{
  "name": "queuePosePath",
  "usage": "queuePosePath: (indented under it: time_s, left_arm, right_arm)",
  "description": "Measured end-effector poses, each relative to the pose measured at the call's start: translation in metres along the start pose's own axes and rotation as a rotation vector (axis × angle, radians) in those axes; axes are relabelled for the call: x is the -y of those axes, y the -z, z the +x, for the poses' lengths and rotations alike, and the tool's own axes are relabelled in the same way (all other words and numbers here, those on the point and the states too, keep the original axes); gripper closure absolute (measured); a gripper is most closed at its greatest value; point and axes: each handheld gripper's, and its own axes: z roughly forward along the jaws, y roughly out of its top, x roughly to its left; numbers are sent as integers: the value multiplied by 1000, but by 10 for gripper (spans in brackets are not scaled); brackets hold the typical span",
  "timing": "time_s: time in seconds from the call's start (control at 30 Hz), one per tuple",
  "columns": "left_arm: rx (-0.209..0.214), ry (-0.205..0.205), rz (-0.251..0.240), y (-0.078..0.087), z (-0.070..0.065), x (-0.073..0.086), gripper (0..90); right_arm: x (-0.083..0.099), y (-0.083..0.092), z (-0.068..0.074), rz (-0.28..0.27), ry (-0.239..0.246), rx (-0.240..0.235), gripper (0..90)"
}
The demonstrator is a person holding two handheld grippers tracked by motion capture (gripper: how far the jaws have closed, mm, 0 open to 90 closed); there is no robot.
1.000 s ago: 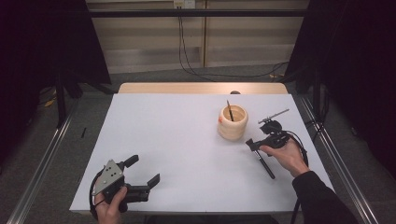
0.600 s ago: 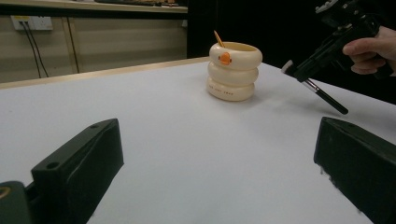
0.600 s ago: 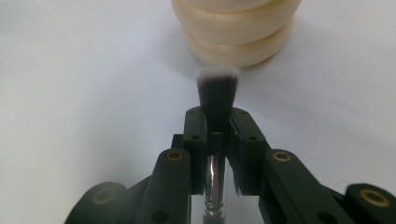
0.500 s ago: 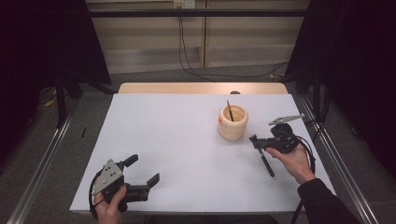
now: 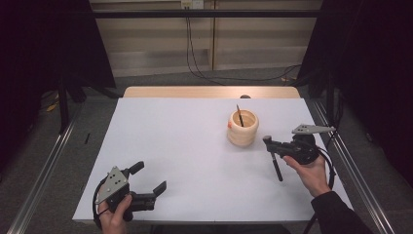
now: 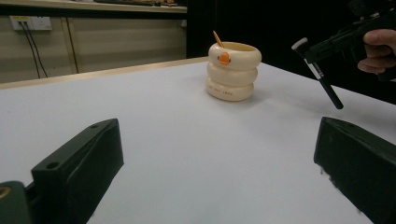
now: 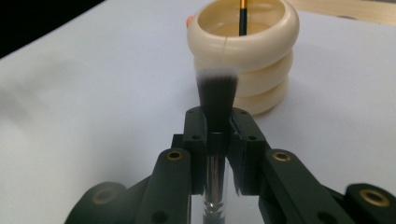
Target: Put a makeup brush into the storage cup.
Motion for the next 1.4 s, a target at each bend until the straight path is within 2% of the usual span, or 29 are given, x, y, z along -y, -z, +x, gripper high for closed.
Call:
queuePosePath:
  time_s: [0.27,0.5,0.6,0.83,0.87,0.97,1.4]
  left_arm:
    - [4,-1,0,1,1,0,12]
    - [9,1,-3,2,0,0,12]
    - [3,-2,-2,2,0,0,12]
    - [3,-5,-1,3,0,0,13]
    - [6,-13,-1,3,0,-1,12]
    - [3,-5,3,3,0,0,12]
    - [5,-3,6,3,0,0,12]
  right_arm:
    - [1,8,3,-78,16,-10,782]
    - [0,19,8,-175,32,-32,782]
    - [0,22,9,-206,17,-54,782]
    - [0,27,13,-278,26,-75,782]
    - [0,29,13,-288,14,-91,782]
    - [-2,33,13,-317,10,-96,782]
    - [-8,39,11,-336,17,-105,781]
